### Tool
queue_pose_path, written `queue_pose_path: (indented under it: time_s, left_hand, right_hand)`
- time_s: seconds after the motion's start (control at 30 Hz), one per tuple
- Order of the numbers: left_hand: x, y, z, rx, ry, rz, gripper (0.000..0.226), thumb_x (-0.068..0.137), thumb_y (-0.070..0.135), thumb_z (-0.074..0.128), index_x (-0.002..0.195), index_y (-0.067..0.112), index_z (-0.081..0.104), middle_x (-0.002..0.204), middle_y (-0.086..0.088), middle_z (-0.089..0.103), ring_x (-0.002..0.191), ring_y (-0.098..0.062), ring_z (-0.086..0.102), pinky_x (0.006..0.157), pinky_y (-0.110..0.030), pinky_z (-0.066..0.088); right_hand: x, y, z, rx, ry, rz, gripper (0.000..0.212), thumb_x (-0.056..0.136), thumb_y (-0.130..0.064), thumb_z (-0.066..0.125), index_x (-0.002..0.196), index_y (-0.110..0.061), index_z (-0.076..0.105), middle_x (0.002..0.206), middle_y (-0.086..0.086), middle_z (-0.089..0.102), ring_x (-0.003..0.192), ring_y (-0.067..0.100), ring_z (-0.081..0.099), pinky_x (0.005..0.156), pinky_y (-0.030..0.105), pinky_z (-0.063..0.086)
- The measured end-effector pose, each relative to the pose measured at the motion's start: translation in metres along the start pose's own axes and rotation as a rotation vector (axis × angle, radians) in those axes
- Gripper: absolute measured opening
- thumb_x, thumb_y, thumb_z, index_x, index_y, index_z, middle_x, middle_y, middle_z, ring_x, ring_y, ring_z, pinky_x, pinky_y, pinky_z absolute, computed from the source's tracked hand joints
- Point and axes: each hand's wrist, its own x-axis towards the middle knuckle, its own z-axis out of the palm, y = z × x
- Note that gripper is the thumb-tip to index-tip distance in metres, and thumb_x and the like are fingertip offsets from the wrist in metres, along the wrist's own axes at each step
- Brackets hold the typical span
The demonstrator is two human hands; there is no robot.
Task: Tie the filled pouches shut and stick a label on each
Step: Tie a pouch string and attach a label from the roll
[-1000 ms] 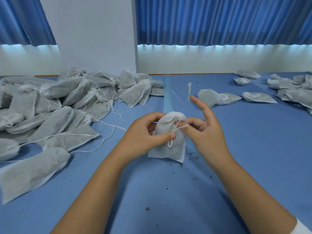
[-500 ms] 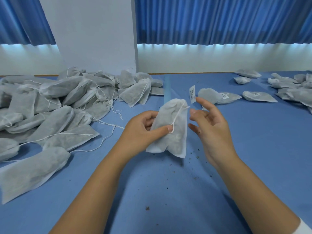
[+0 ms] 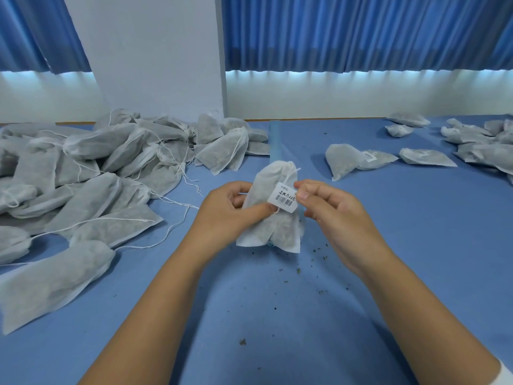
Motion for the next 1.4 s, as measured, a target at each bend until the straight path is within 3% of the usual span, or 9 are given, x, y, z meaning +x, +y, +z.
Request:
queue_pose_path:
  time_s: [0.07, 0.2, 0.47, 0.57, 0.7, 0.8, 1.0, 1.17, 1.4]
  left_hand:
    - [-0.001, 0.0, 0.0, 0.002, -0.034, 0.01, 0.044, 0.065, 0.03, 0.082, 0.104, 0.016, 0.071, 0.093, -0.001, 0.078, 0.09, -0.02, 0.075, 0.087, -0.044, 0.059]
    - [-0.003, 0.0, 0.0, 0.007, -0.088, 0.037, 0.041, 0.067, 0.028, 0.083, 0.105, 0.017, 0.072, 0.095, 0.0, 0.078, 0.09, -0.018, 0.075, 0.082, -0.036, 0.06]
    - [-0.004, 0.001, 0.0, -0.005, -0.135, 0.054, 0.037, 0.076, 0.013, 0.085, 0.109, 0.015, 0.07, 0.099, -0.004, 0.077, 0.093, -0.021, 0.074, 0.083, -0.036, 0.059]
    - [-0.004, 0.002, 0.002, -0.006, -0.15, 0.07, 0.044, 0.07, 0.024, 0.085, 0.11, 0.014, 0.069, 0.101, -0.004, 0.077, 0.096, -0.02, 0.074, 0.088, -0.037, 0.058]
    - [-0.005, 0.002, 0.006, -0.023, -0.085, 0.081, 0.042, 0.073, 0.044, 0.08, 0.102, 0.014, 0.072, 0.096, -0.001, 0.077, 0.093, -0.017, 0.073, 0.085, -0.034, 0.057]
    - [-0.002, 0.0, 0.007, -0.027, -0.012, 0.09, 0.011, 0.091, 0.025, 0.071, 0.095, 0.015, 0.073, 0.09, -0.005, 0.077, 0.082, -0.016, 0.071, 0.077, -0.038, 0.054]
    - [-0.001, -0.001, 0.007, -0.046, 0.001, 0.104, 0.009, 0.095, 0.018, 0.066, 0.098, 0.012, 0.072, 0.091, -0.007, 0.077, 0.084, -0.019, 0.071, 0.083, -0.042, 0.055]
    - [-0.002, 0.001, 0.008, -0.107, -0.044, 0.091, 0.009, 0.092, 0.024, 0.068, 0.096, 0.017, 0.072, 0.092, -0.004, 0.078, 0.085, -0.015, 0.071, 0.08, -0.035, 0.056]
    - [0.0, 0.0, 0.007, -0.122, -0.035, 0.09, 0.018, 0.086, 0.013, 0.074, 0.104, 0.01, 0.069, 0.099, -0.005, 0.077, 0.092, -0.019, 0.073, 0.081, -0.03, 0.059]
  right_hand:
    - [0.0, 0.0, 0.0, -0.008, -0.011, -0.002, 0.024, 0.094, -0.018, 0.061, 0.075, -0.027, 0.073, 0.109, -0.014, 0.07, 0.1, -0.006, 0.061, 0.082, 0.009, 0.044]
    - [0.001, 0.002, 0.0, -0.055, 0.039, 0.002, 0.014, 0.092, -0.018, 0.063, 0.082, -0.016, 0.071, 0.104, -0.008, 0.07, 0.096, 0.0, 0.061, 0.085, 0.018, 0.043]
    - [-0.003, 0.003, 0.005, -0.192, 0.205, -0.024, 0.009, 0.08, -0.025, 0.078, 0.077, -0.024, 0.069, 0.108, -0.007, 0.066, 0.102, 0.001, 0.06, 0.081, 0.028, 0.051]
    - [-0.004, 0.004, 0.006, -0.212, 0.221, -0.036, 0.01, 0.079, -0.025, 0.078, 0.079, -0.021, 0.069, 0.106, -0.006, 0.065, 0.1, 0.007, 0.061, 0.078, 0.032, 0.051]
    - [-0.005, 0.006, 0.008, -0.25, 0.213, -0.08, 0.014, 0.078, -0.022, 0.08, 0.079, -0.024, 0.066, 0.104, -0.007, 0.062, 0.078, 0.001, 0.055, 0.063, 0.015, 0.041]
    - [-0.005, 0.007, 0.01, -0.271, 0.216, -0.104, 0.016, 0.077, -0.023, 0.081, 0.081, -0.028, 0.066, 0.105, -0.008, 0.061, 0.092, -0.002, 0.056, 0.065, 0.012, 0.043]
    - [-0.001, 0.004, 0.007, -0.074, 0.256, 0.023, 0.044, 0.072, -0.029, 0.084, 0.109, -0.03, 0.06, 0.109, -0.008, 0.067, 0.097, 0.006, 0.065, 0.08, 0.021, 0.052]
    - [0.0, 0.0, 0.002, 0.122, 0.137, 0.147, 0.023, 0.084, -0.02, 0.074, 0.106, -0.017, 0.065, 0.09, 0.003, 0.076, 0.081, 0.014, 0.072, 0.073, 0.027, 0.055]
    - [-0.001, -0.001, 0.003, 0.159, 0.086, 0.103, 0.028, 0.084, -0.017, 0.074, 0.108, -0.023, 0.061, 0.09, 0.006, 0.076, 0.083, 0.019, 0.073, 0.071, 0.025, 0.058]
